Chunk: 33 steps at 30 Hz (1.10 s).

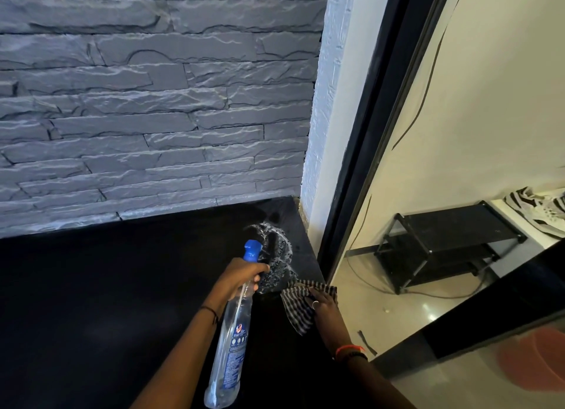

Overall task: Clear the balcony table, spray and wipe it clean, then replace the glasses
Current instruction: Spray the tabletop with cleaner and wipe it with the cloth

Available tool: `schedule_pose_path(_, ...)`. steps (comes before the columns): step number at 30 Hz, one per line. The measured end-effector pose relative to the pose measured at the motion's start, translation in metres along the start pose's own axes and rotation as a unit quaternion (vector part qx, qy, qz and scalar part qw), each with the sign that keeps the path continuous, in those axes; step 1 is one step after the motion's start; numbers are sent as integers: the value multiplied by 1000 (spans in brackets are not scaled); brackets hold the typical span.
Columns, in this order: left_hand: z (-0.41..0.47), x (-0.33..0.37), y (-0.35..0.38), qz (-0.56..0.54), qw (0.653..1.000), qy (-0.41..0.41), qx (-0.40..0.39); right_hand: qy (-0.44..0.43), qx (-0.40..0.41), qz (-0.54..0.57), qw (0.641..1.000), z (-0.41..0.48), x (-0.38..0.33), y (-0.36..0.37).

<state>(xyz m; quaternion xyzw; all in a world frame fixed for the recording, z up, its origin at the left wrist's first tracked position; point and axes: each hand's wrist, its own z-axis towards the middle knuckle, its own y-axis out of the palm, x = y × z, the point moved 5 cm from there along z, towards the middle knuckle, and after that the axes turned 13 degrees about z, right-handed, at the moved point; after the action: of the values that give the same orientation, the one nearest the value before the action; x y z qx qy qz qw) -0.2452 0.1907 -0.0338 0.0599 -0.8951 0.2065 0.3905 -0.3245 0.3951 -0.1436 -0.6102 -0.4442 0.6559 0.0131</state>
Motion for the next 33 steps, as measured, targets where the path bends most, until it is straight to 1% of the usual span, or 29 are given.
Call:
schedule_pose_path(3,0,5,4,-15,1000,14,6,-44,-6,-62,997,1,2,2)
schedule_pose_path(4,-1,5,6,-21,1000,19,3,-55,-7,-67,996,1,2,3)
schedule_pose_path(7,-5,7,20,-20,999,31,-27,-51,-7,-71,996,3,6,4)
schedule_pose_path(9,-7,6,34,-6,998,36,-43,-75,-7,-82,994,4,5,4)
schedule_pose_path(12,-13,5,52,10,998,38,-41,-104,-6,-104,989,2,3,5)
schedule_pose_path(15,-19,2,62,-15,998,37,-47,-101,-1,-111,989,3,9,5)
schedule_pose_path(18,-23,-5,68,-17,997,21,-67,-129,7,-120,984,0,13,7)
schedule_pose_path(20,-24,-9,67,-10,997,18,-80,-166,9,-137,977,-6,14,6)
schedule_pose_path(22,-26,-11,65,-5,995,25,-99,-168,-1,-133,977,-12,20,2)
schedule_pose_path(23,-23,-13,61,-18,995,19,-100,-161,-23,-132,978,-5,23,0)
schedule_pose_path(25,-27,-17,52,-36,994,7,-101,-144,-22,-113,983,-2,26,-10)
schedule_pose_path(26,-28,-19,46,-47,995,2,-93,-119,-32,-76,989,4,24,-16)
schedule_pose_path(27,-28,-23,39,-58,995,-3,-83,-122,-42,-77,989,13,21,-18)
schedule_pose_path(29,-30,-28,25,-77,995,-11,-63,-148,-24,-102,983,39,17,-22)
schedule_pose_path(31,-34,-34,12,-94,994,-17,-48,-124,-18,-95,988,68,6,-23)
schedule_pose_path(33,-37,-41,0,-110,993,-20,-31,-124,-41,-94,987,92,-13,-9)
